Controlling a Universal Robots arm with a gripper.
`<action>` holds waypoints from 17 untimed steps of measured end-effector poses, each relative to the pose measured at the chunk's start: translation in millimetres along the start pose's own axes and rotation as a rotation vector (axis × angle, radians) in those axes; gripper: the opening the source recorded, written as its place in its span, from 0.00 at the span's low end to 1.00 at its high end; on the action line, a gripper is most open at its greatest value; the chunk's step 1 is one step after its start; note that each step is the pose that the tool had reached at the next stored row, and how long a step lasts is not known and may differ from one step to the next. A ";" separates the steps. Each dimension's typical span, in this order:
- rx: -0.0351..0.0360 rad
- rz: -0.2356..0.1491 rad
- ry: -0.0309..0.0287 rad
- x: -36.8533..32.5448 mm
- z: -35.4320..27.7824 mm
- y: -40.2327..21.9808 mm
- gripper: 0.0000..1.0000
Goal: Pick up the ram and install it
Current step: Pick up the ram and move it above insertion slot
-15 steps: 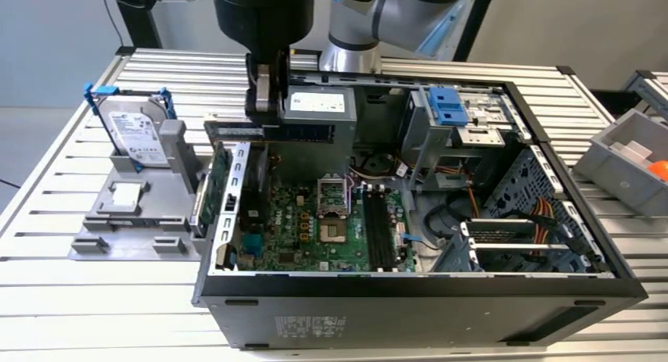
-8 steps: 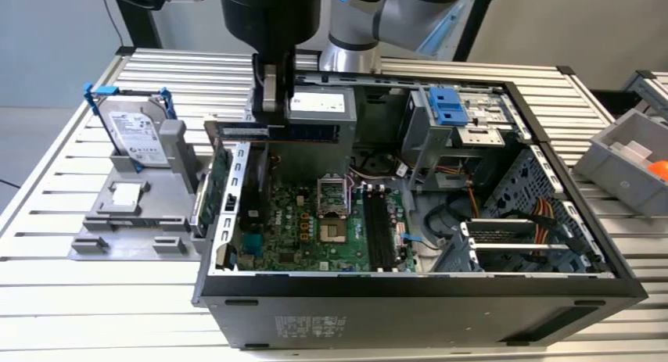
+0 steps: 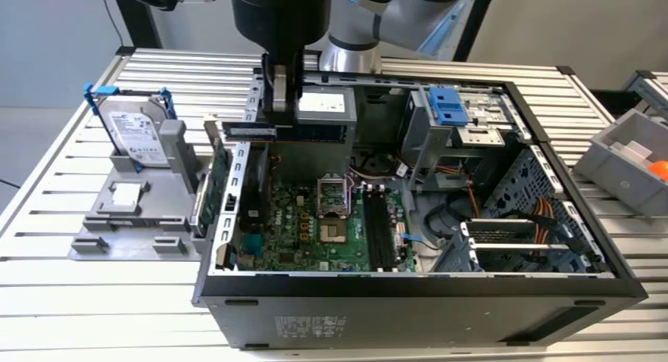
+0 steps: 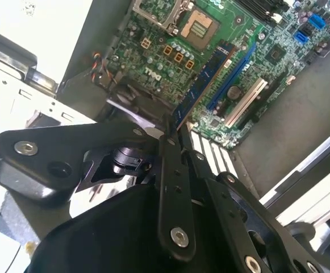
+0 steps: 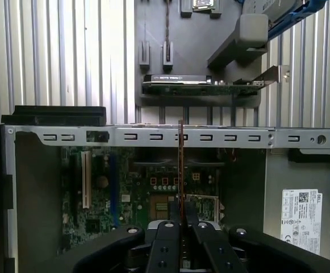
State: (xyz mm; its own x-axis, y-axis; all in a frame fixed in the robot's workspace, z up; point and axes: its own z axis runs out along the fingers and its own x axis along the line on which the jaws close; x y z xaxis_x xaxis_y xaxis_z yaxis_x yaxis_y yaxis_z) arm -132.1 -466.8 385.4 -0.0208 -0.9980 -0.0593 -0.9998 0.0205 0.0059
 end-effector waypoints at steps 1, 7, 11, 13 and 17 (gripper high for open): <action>0.0000 0.000 0.0001 0.0 -0.1 -1.0 0.00; 0.0000 0.000 0.0000 -0.1 -0.1 -6.6 0.00; 0.0000 0.000 0.0001 -0.2 -0.1 -9.4 0.00; 0.0000 0.000 0.0000 -0.2 -0.1 -10.1 0.00; 0.0000 0.000 0.0001 -0.2 0.0 -11.2 0.00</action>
State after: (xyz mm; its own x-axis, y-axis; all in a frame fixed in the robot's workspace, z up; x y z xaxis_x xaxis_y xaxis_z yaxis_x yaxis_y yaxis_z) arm -120.8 -466.9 385.4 -0.0208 -0.9980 -0.0593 -0.9998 0.0205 0.0059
